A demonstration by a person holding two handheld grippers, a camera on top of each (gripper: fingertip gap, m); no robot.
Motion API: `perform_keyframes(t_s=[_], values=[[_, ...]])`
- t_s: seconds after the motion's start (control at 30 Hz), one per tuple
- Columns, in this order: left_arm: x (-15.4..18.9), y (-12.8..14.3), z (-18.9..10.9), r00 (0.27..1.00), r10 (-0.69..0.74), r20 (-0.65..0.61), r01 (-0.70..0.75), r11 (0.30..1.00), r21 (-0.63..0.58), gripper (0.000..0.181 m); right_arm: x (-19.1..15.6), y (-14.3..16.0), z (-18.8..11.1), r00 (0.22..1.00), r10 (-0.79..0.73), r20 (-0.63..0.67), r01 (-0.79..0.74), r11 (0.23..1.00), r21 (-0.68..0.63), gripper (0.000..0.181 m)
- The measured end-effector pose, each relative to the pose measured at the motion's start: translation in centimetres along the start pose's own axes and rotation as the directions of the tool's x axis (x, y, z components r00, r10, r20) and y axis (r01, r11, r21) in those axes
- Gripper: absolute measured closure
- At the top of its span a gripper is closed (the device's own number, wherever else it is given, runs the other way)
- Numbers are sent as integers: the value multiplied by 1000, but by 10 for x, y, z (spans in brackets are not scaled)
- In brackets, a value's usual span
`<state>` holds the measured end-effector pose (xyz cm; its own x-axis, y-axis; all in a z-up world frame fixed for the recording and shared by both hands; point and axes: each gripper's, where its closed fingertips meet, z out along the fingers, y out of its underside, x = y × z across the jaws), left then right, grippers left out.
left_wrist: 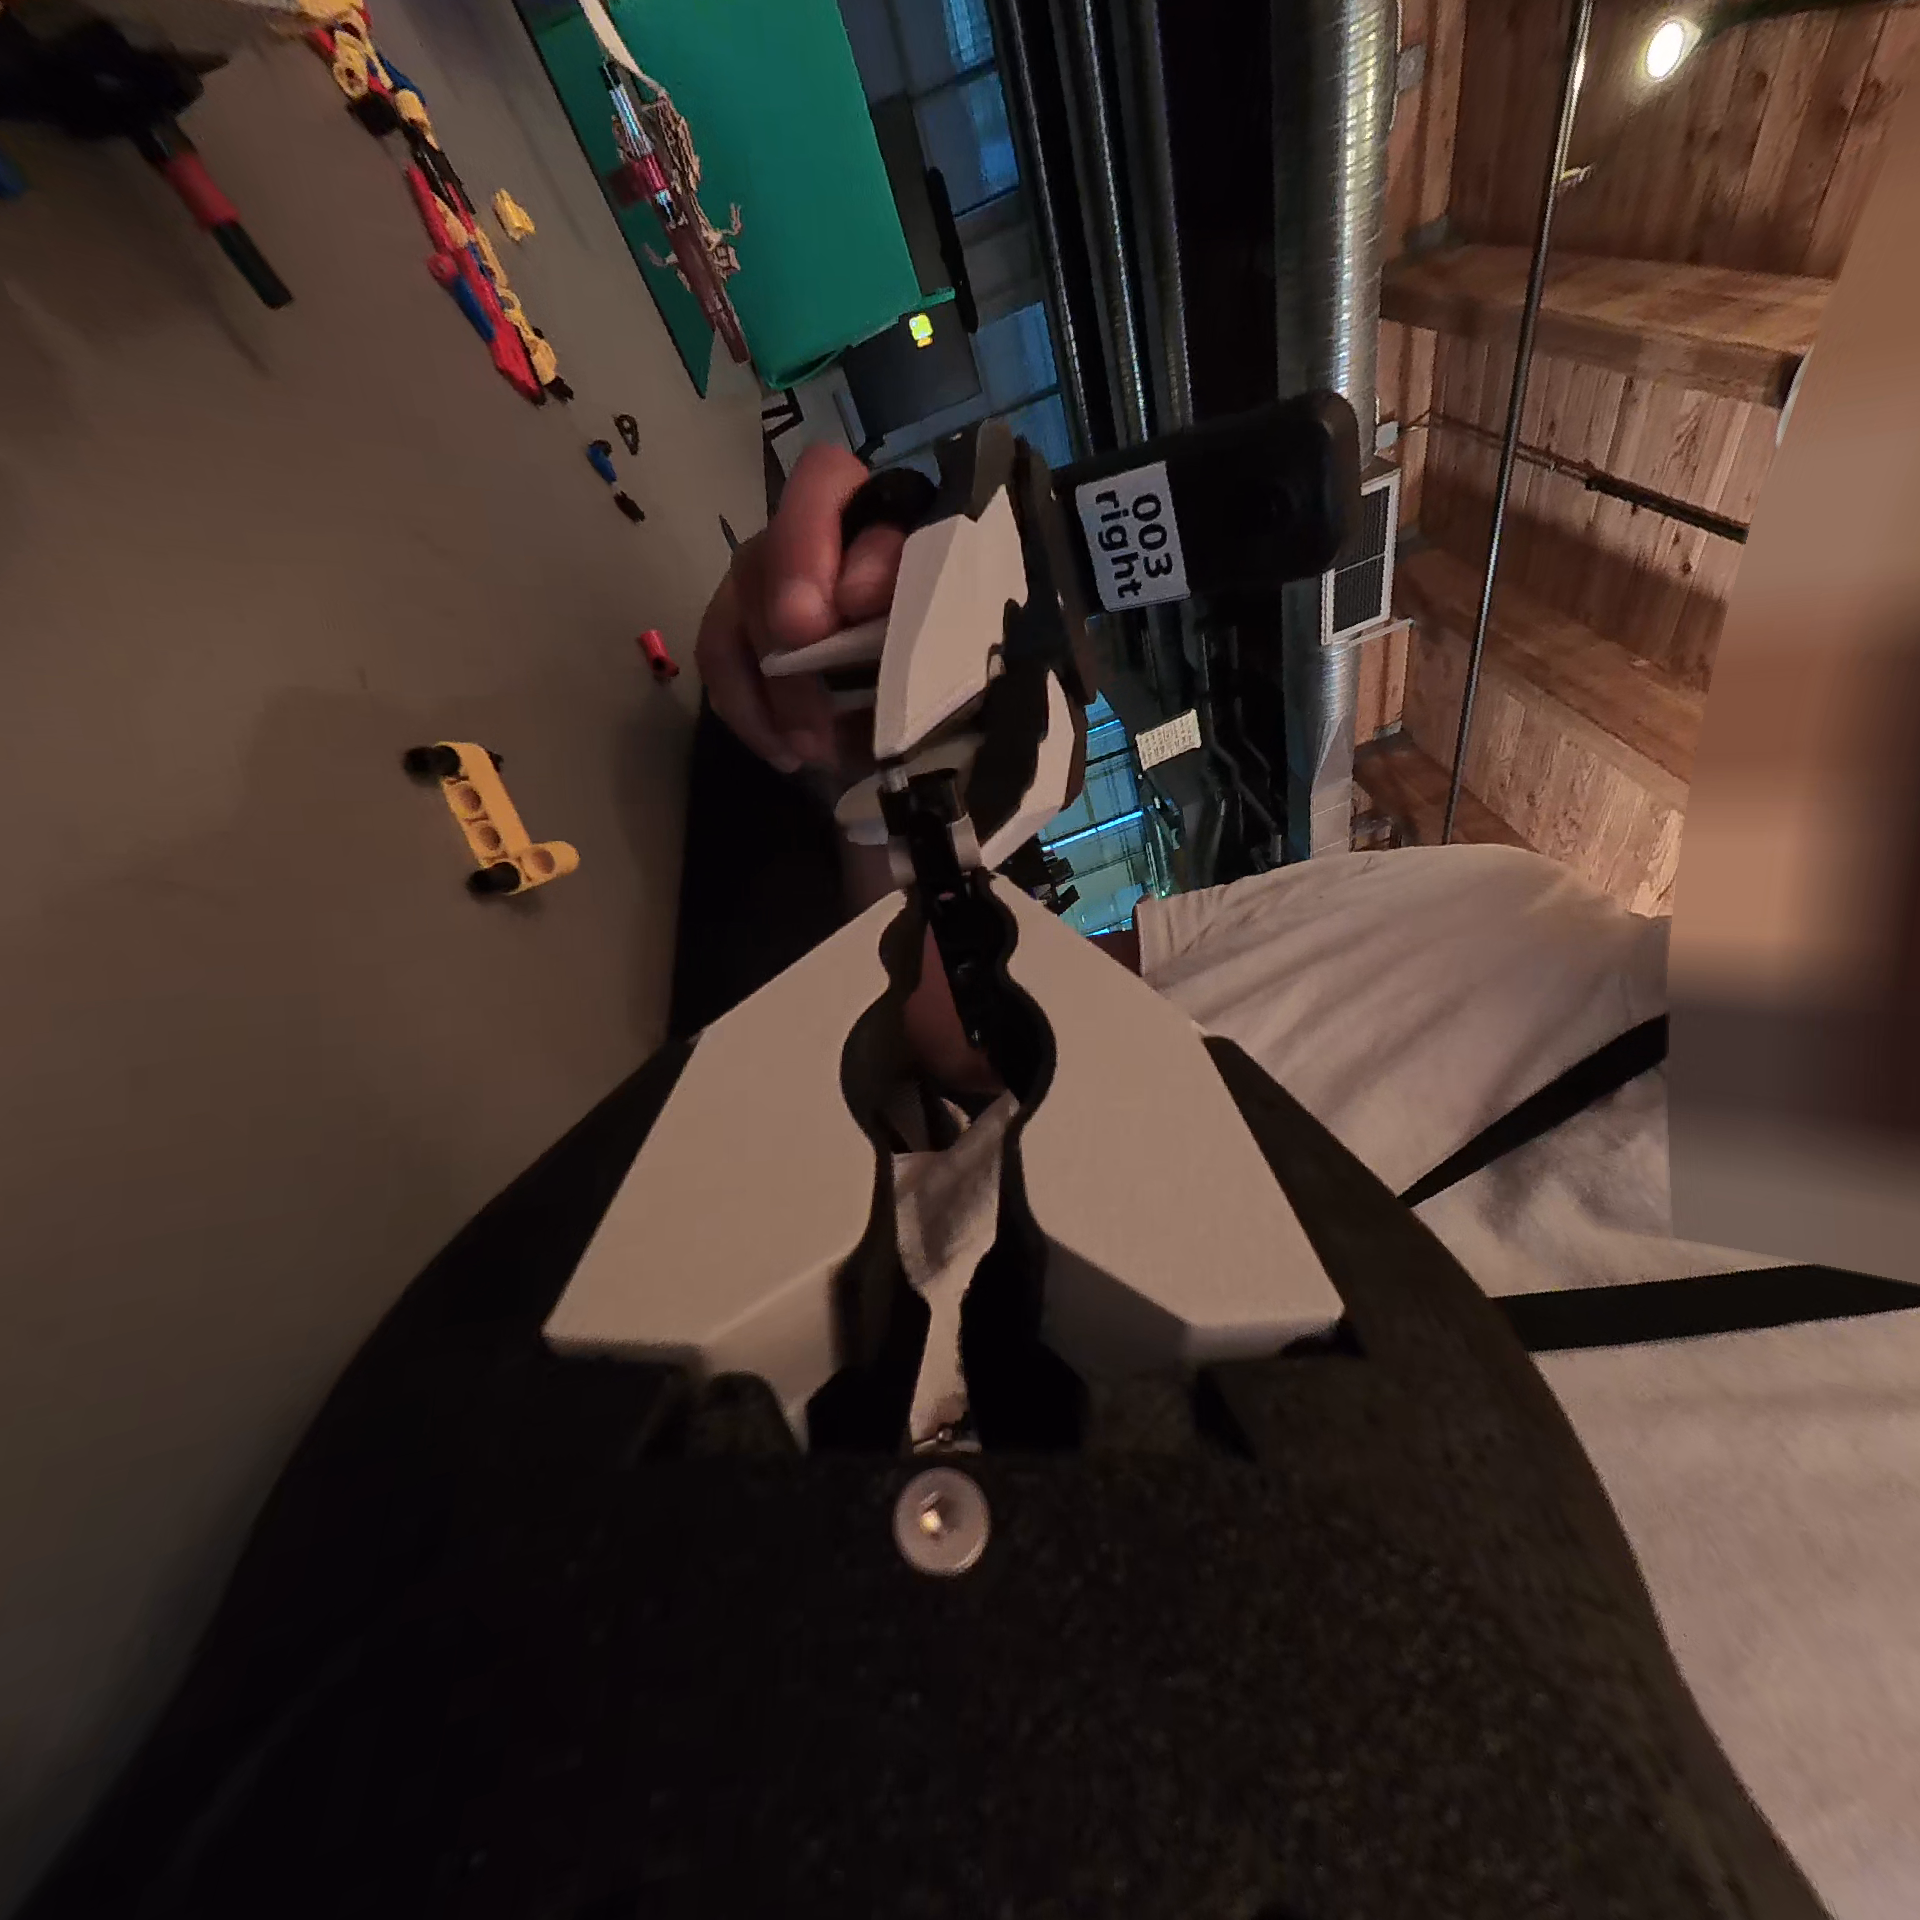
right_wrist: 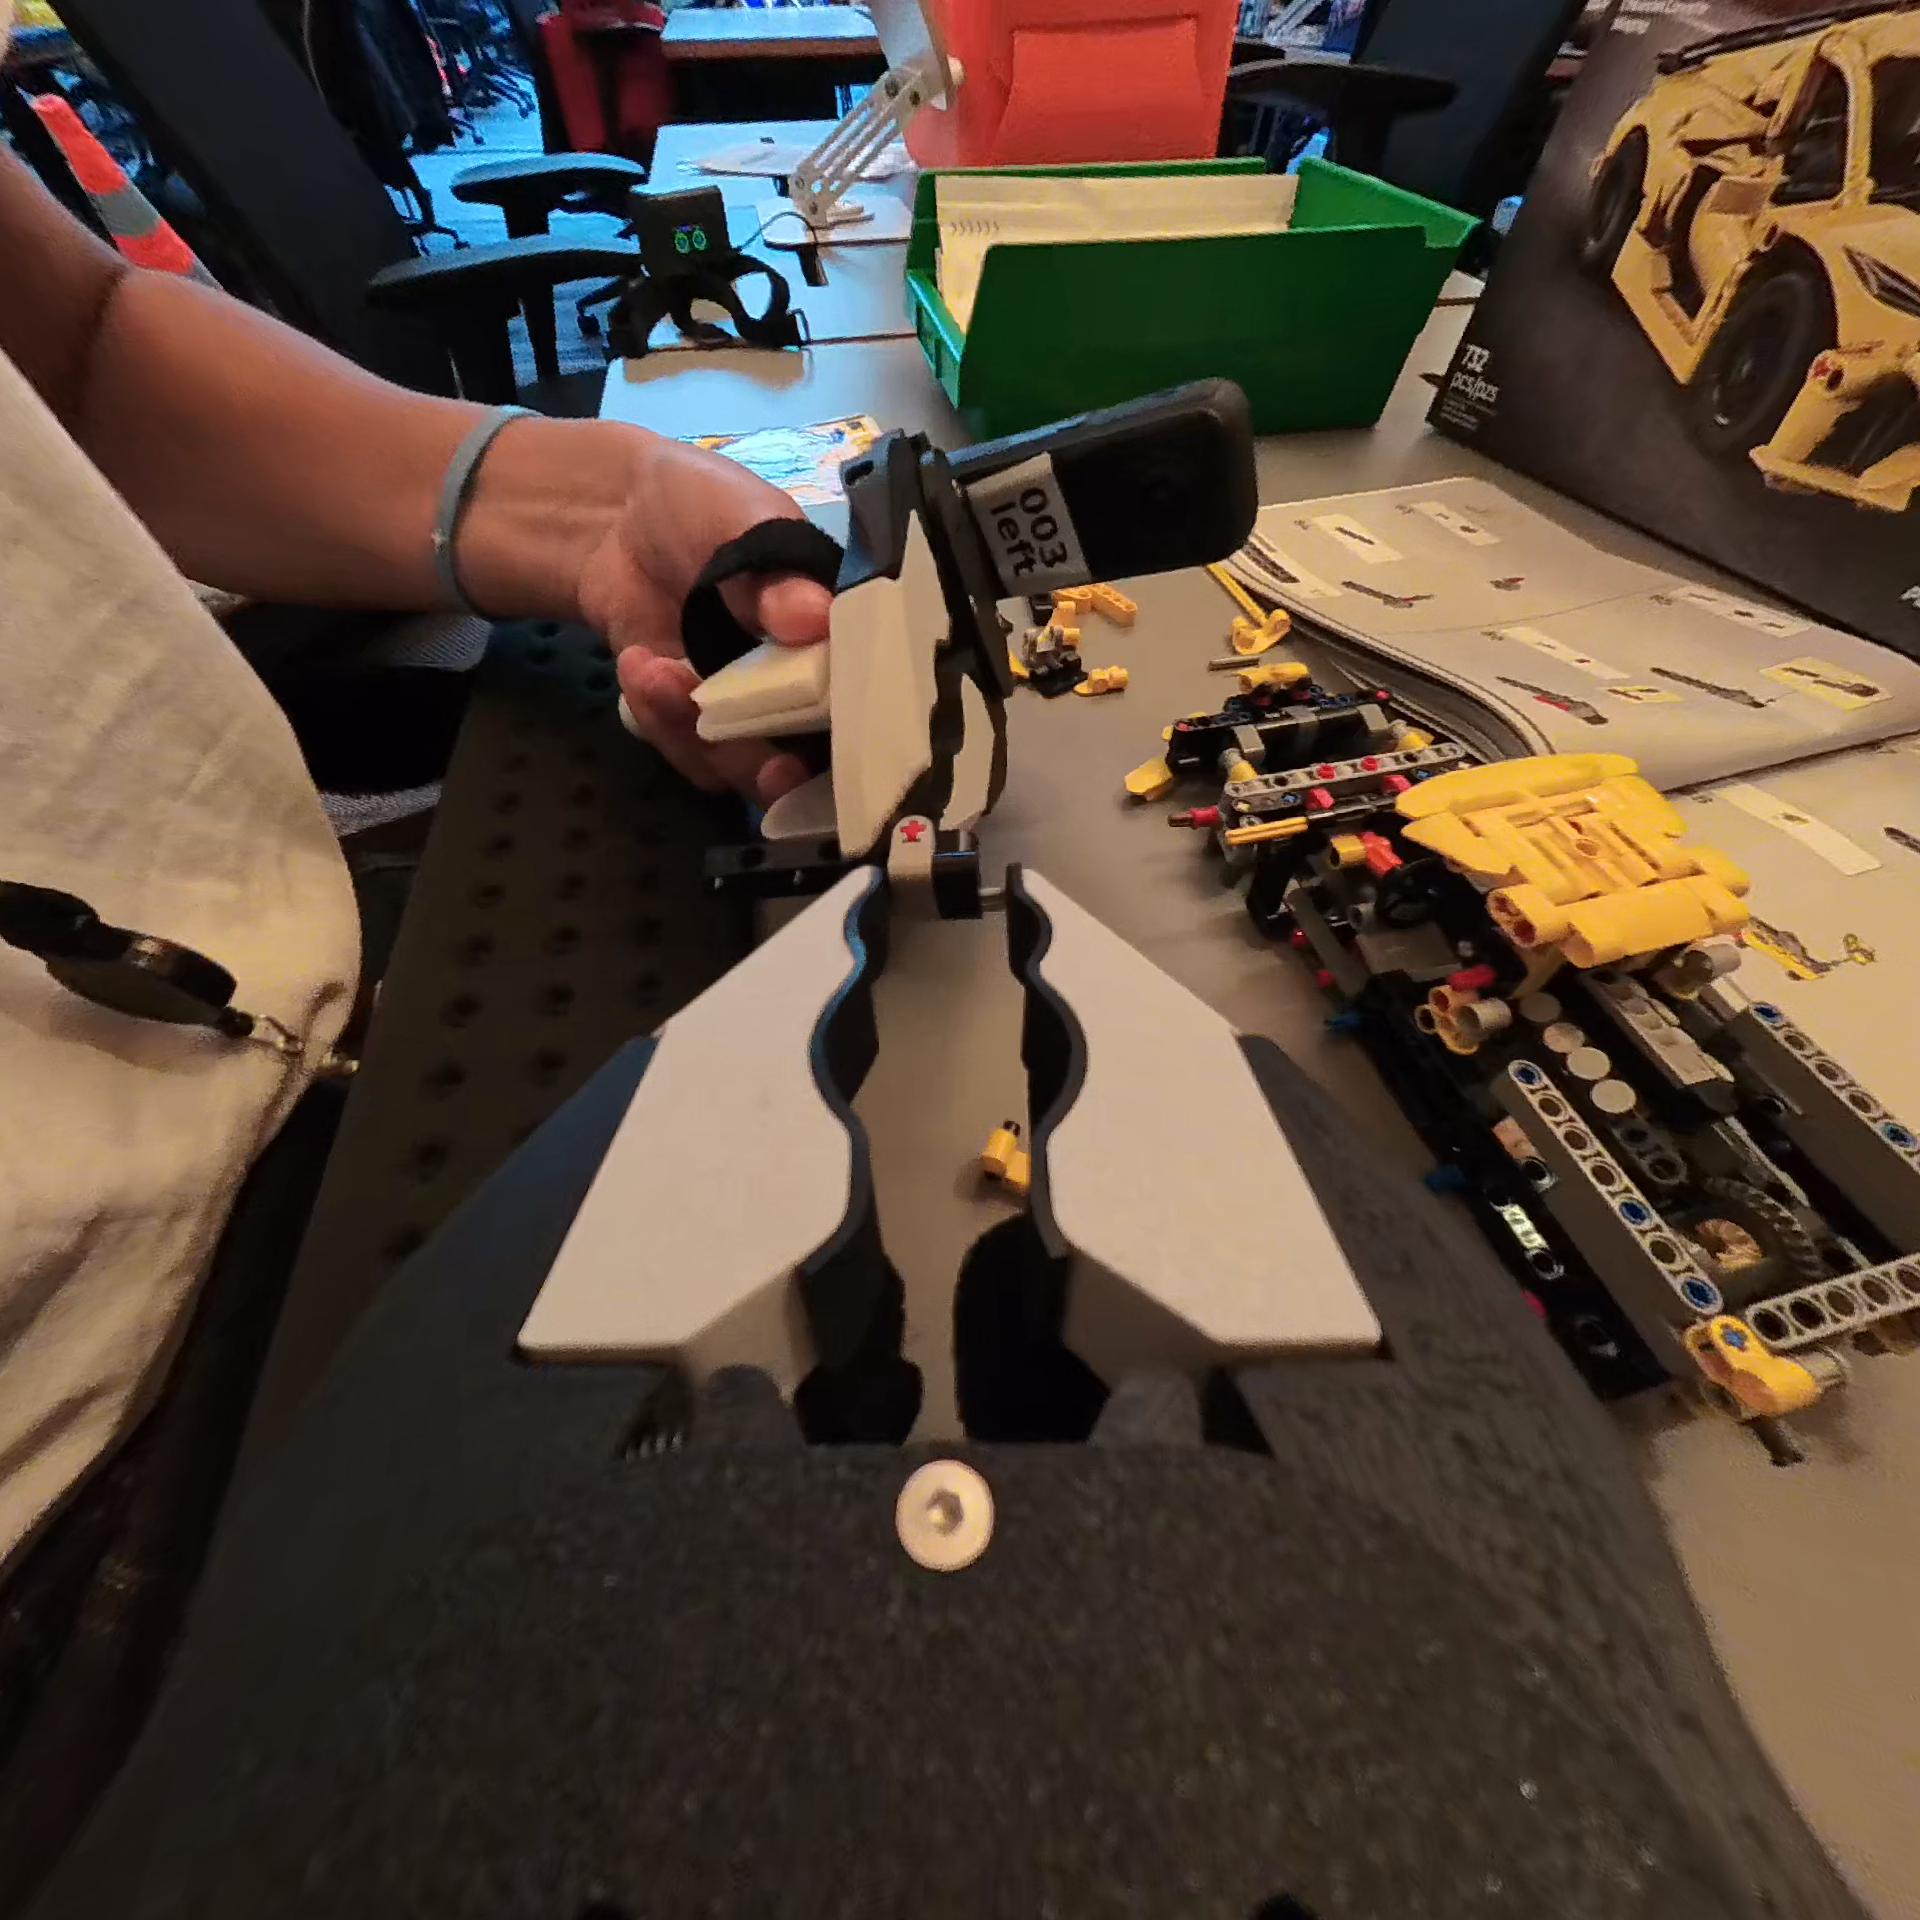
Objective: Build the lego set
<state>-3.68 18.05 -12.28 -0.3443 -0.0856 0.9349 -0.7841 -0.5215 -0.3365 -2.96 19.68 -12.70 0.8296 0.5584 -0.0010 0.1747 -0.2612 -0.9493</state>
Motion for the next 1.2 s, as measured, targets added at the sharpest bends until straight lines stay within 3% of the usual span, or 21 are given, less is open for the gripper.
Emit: perform_keyframes(t_s=[0.3, 0.67, 0.77, 0.9, 1.03, 1.13, 1.2], values=[[-6, 2, 0, 997, 52, 62, -52, 999, -1, 174, -1, 6, 1, 998, 57, 32, -57, 998, -24, 161], [-2, -3, -1, 1000, 27, 13, -27, 999, 23, 174, 0, 0, 1, 1000, 23, 20, -23, 1000, 4, 164], [-1, -7, -6, 1000, 5, -11, -4, 999, 47, 174, 1, -5, -10, 999, 36, 11, -36, 999, 21, 147], [-14, -4, -14, 996, 31, 85, -33, 999, 16, 174, 19, 44, -62, 990, 32, -139, -69, 960, -270, 145], [-13, -10, -18, 994, 75, 82, -78, 996, 33, 173, 21, 110, -138, 944, 171, -283, -295, 823, -486, 147], [-9, -14, -11, 993, 102, 54, -104, 994, 39, 173, 13, 132, -151, 928, 209, -307, -347, 786, -512, 147], [-17, -13, -6, 986, 122, 113, -123, 992, 3, 173, 7, 137, -149, 944, 176, -281, -309, 771, -556, 150]])
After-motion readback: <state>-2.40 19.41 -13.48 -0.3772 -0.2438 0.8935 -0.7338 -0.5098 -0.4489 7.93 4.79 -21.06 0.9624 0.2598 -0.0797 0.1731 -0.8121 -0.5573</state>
